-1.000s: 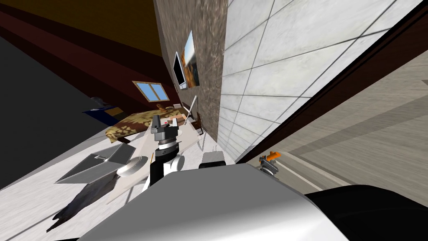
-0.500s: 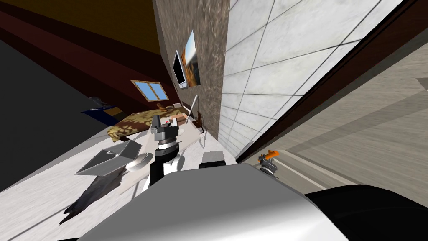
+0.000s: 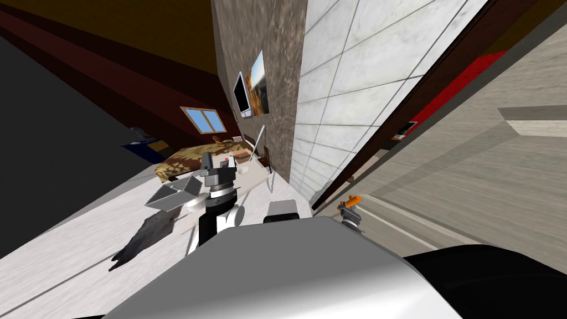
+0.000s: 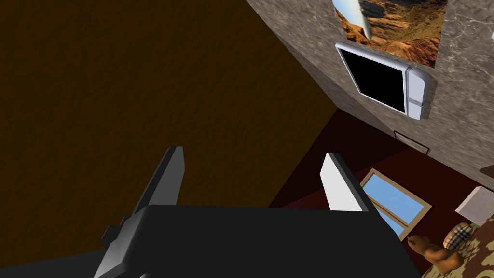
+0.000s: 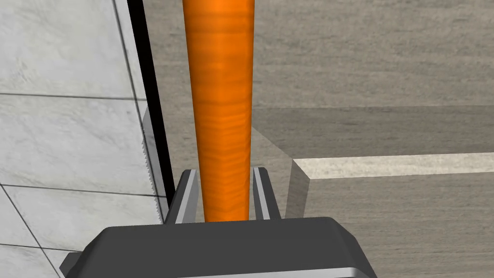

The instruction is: Pull the door open

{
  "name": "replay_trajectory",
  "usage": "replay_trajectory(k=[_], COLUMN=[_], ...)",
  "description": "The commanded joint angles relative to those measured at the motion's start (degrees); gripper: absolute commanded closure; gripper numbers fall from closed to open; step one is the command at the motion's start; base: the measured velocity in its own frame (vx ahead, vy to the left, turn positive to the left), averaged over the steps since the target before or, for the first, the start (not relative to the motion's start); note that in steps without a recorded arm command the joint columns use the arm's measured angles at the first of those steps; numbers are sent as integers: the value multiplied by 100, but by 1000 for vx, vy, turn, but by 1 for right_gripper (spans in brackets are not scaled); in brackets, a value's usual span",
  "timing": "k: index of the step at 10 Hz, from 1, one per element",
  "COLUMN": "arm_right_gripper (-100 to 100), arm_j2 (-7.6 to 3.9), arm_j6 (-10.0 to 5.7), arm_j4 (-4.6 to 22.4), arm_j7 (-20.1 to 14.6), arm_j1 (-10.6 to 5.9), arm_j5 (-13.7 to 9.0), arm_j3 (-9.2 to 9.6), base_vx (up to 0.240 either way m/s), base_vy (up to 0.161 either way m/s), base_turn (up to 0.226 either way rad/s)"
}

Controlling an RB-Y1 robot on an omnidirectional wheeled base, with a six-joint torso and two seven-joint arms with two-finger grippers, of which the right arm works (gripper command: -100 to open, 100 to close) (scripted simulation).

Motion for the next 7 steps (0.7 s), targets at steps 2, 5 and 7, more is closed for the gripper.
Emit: replay_trajectory(k=[2,5,7], arm_right_gripper=[100,100,100], arm_j2=[-35,-110,-153], arm_j6=[8,-56,-93], arm_j4=[-54,-181,-243], arm_j7=[-45,-175,-238], arm_j1=[8,89,132], arm_j5=[65,266,364], arm_j3=[100,392,531], base_vx=[-158,-214,-225], base_vy=[-7,21,53], base_turn=[37,67,57])
